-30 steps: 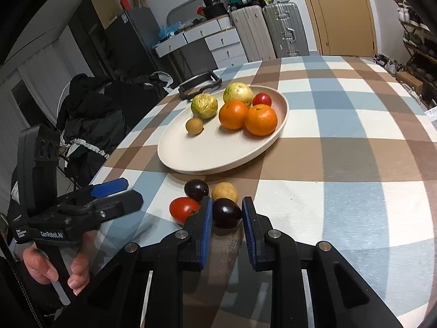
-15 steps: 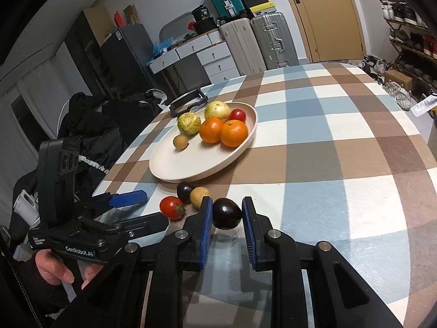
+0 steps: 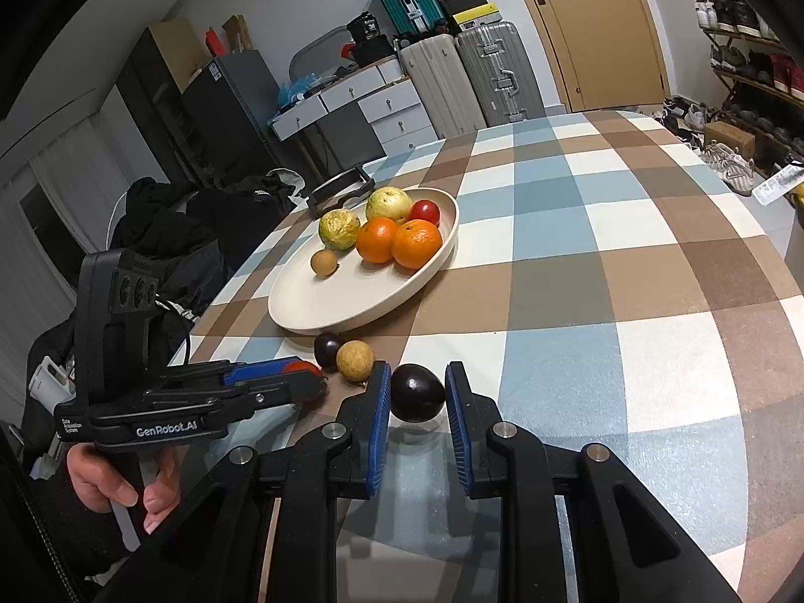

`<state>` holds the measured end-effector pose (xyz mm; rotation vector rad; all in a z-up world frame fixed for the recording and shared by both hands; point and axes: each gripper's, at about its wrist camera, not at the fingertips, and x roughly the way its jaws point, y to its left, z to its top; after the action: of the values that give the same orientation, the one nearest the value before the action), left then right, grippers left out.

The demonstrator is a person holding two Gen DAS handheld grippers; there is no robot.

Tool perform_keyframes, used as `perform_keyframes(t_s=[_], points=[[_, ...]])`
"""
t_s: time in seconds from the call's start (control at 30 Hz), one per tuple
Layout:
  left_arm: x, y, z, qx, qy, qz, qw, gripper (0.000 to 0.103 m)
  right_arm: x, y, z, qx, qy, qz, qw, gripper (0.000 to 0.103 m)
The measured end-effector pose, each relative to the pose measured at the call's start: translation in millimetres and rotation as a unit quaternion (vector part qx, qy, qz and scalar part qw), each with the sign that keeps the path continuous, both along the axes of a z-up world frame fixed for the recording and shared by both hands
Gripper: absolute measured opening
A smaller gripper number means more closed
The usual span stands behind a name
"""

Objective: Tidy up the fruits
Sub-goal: 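Grasp the dark purple plum with the right tool while the left tool grasps a red tomato, then carry the plum and tomato over the plate with both tools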

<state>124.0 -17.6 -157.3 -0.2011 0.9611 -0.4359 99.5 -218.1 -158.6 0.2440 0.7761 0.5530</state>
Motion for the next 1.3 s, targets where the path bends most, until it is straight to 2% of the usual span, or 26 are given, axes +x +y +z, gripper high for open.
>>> perform_keyframes(t_s=[0.4,0.77,1.03,1.2,1.3], points=[[-1.2,25.3,40.3,-0.028,-0.048,0.01,0.9984,0.03,5.8,11.0,14.3,-0.013,-0.015,0.007,1.0,0.023],[52.0,93.4,69.2,-0.034,-0.08,0.081,0.9929,0.03,53.3,48.0,59.1,-0.002,-0.049,0.041,0.998,0.023],[93.6,124.7,61.8,-0.036,-0.076,0.1,0.9914,0.03,105.4,85.0,80.1,0.0,-0.062,0.062,0.996,0.022],[114.6,129.9,47.7,-0.044,-0.066,0.09,0.9927,0.03,132.1,105.4,78.6,0.0,-0.054,0.072,0.996,0.023],[122.3,127.2,38.8,-0.048,-0.059,0.078,0.9941,0.03,143.5,121.1,71.4,-0.017,-0.049,0.082,0.995,0.023]])
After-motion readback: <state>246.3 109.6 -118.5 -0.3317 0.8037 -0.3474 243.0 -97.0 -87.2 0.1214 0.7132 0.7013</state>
